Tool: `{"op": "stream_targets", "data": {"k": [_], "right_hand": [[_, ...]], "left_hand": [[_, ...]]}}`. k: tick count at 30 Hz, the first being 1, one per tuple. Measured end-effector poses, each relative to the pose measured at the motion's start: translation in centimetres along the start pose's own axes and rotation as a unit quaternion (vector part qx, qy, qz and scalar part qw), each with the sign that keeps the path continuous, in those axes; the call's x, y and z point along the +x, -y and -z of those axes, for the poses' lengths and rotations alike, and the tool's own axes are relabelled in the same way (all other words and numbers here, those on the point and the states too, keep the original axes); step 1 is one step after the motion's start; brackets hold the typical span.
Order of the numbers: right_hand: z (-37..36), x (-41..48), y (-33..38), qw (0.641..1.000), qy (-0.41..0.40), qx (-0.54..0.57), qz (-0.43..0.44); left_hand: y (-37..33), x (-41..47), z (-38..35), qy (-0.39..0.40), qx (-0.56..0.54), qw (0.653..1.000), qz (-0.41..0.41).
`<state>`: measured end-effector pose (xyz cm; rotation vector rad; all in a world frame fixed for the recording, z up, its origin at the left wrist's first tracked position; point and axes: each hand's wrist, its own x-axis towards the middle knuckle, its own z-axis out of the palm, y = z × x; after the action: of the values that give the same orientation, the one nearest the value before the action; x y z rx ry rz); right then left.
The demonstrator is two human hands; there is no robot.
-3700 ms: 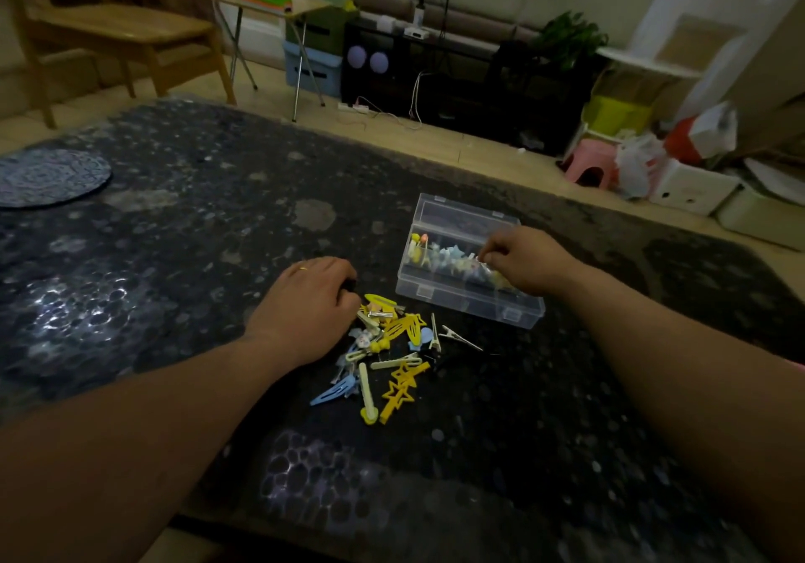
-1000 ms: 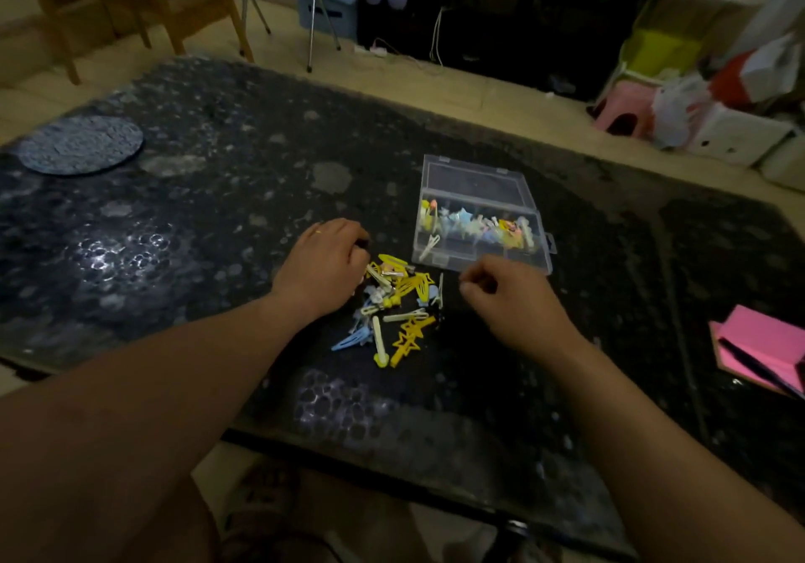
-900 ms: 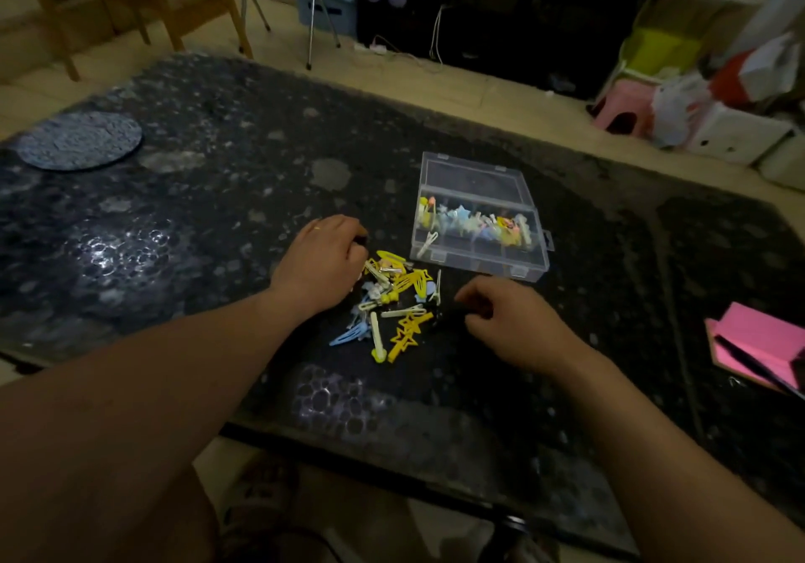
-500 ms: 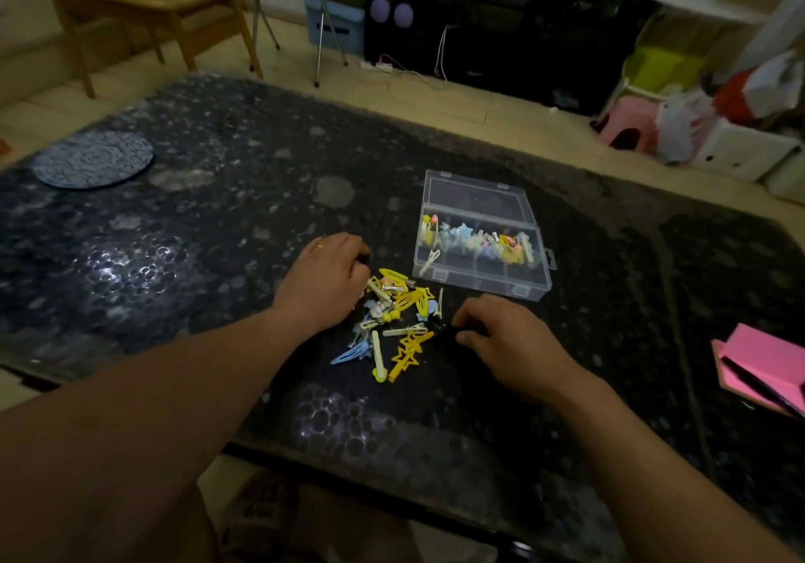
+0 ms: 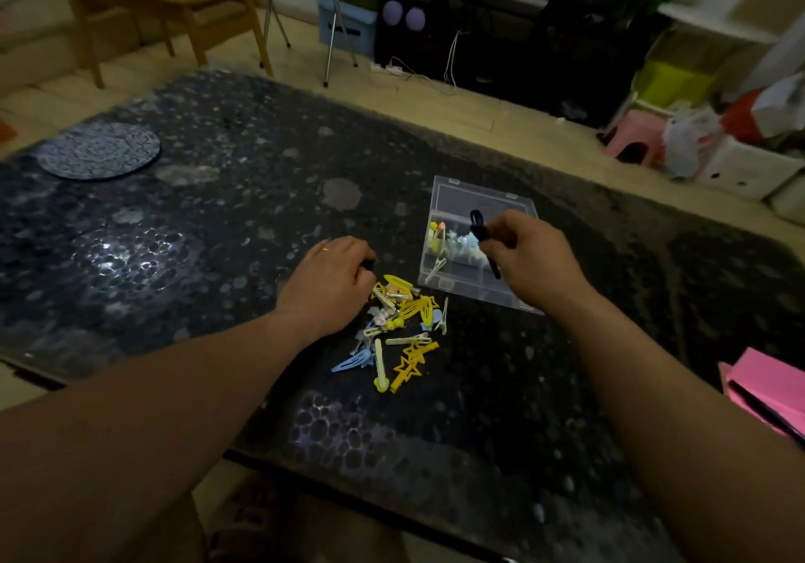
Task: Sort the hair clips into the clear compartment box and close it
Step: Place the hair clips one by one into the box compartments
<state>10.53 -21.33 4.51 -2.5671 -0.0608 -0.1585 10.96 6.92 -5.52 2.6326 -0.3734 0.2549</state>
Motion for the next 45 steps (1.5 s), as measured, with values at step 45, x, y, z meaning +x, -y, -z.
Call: {"op": "stream_targets", "data": {"k": [45], "right_hand": [[-3.4,-3.2,1.7,0.988,0.055,-0.102,0.104]], "left_hand": [[0.1,0.0,-0.2,0.004,0.011,1.000,-0.005]]}}
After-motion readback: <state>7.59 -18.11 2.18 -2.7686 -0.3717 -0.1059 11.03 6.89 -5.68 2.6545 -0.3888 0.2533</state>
